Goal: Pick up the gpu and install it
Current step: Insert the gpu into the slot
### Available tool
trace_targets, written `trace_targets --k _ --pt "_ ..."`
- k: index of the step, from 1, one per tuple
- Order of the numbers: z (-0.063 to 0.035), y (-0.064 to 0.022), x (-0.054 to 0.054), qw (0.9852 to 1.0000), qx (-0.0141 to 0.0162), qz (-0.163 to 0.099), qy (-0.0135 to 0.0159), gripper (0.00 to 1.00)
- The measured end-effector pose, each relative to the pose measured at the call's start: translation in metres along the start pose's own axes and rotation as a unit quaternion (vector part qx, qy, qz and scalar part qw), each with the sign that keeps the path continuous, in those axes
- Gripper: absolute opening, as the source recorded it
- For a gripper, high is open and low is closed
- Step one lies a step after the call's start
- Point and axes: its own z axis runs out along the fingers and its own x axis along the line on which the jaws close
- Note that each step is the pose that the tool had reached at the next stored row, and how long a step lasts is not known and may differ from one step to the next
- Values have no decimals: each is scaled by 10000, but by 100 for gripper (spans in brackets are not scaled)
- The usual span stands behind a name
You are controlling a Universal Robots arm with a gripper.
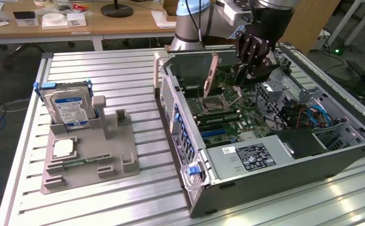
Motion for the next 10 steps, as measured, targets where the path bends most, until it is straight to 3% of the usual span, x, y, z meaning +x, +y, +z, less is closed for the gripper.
trace_targets --k 10 --pt "46 1 1 10000 2 42 -1 28"
